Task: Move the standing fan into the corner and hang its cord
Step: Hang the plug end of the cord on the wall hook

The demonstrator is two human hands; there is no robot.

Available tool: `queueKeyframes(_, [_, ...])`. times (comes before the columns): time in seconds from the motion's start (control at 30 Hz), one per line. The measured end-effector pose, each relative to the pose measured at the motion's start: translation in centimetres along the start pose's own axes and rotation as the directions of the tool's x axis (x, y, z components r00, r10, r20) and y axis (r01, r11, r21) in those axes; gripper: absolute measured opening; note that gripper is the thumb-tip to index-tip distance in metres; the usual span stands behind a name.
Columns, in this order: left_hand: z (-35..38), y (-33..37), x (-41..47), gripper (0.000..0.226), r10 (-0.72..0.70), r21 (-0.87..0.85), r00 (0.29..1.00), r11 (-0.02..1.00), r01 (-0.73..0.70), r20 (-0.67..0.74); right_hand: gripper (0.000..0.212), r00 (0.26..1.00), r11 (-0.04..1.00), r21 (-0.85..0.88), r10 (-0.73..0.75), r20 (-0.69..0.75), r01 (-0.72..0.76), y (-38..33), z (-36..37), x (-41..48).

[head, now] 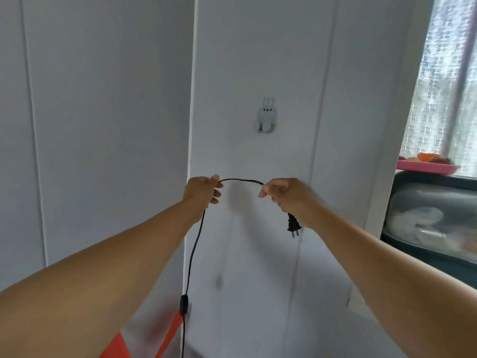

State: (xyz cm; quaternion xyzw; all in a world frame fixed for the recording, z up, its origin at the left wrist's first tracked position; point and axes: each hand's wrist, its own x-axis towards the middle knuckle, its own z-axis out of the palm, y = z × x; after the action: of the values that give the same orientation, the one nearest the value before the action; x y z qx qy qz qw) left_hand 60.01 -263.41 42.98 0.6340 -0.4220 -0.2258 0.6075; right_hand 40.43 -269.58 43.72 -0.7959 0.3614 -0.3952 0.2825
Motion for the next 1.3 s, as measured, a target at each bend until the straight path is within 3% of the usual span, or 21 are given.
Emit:
queueKeyframes(0.2, [0.2, 3.1, 0.0, 0.037, 0.149, 0.105, 0.906, 0.973, -0.206, 0.397, 0.022, 0.992, 0.933, -0.343, -0.121, -0.02, 0.106, -3.9, 0.1, 2.3])
queueKeyframes(0.27, [0.3, 3.9, 0.3, 0.028, 0.213, 0.073, 0.88, 0.961, -0.268, 0.424, 0.022, 0.988, 0.911, -0.4, -0.138, -0.07, 0.099, -4.8, 0.3, 3.0])
queueKeyframes(0.33, [0.1, 4.5, 1.0, 0.022, 0.291, 0.033, 0.891, 0.946, -0.322, 0.348, 0.022, 0.984, 0.901, -0.427, -0.142, -0.108, 0.083, -5.1, 0.2, 3.5])
queueKeyframes(0.5, [-0.2, 6.0, 2.7, 0.023, 0.427, -0.087, 0.894, 0.904, -0.419, 0.133, 0.015, 0.98, 0.943, -0.328, -0.113, -0.162, 0.055, -6.5, -0.7, 4.4])
queueKeyframes(0.6, [0.1, 6.7, 2.8, 0.025, 0.378, -0.232, 0.925, 0.904, -0.36, 0.039, 0.012, 0.976, 0.944, -0.317, -0.149, -0.159, 0.092, -7.9, -0.8, 4.5])
queueKeyframes(0.73, [0.1, 7.5, 3.2, 0.026, 0.234, -0.384, 0.972, 0.894, -0.23, -0.038, 0.009, 0.982, 0.983, -0.17, -0.094, -0.164, 0.066, -8.5, -1.5, 4.4])
queueKeyframes(0.9, [-0.1, 7.5, 4.0, 0.022, 0.189, -0.35, 0.981, 0.917, -0.193, -0.047, 0.021, 0.957, 0.998, 0.041, -0.03, -0.289, 0.043, -8.7, -2.1, 4.9])
queueKeyframes(1.07, [-0.2, 7.2, 4.2, 0.025, 0.119, -0.303, 0.987, 0.95, -0.08, 0.109, 0.024, 0.901, 0.989, 0.124, -0.021, -0.433, 0.082, -9.6, -2.7, 5.4])
queueKeyframes(1.17, [-0.3, 6.8, 4.2, 0.013, 0.216, -0.293, 0.963, 0.942, -0.162, 0.163, 0.027, 0.866, 0.988, 0.134, -0.003, -0.5, 0.081, -10.3, -3.2, 5.8])
queueKeyframes(1.3, [0.1, 6.6, 4.5, 0.013, 0.33, -0.275, 0.926, 0.922, -0.274, 0.185, 0.027, 0.855, 0.97, 0.212, 0.009, -0.518, 0.118, -10.9, -3.5, 6.5])
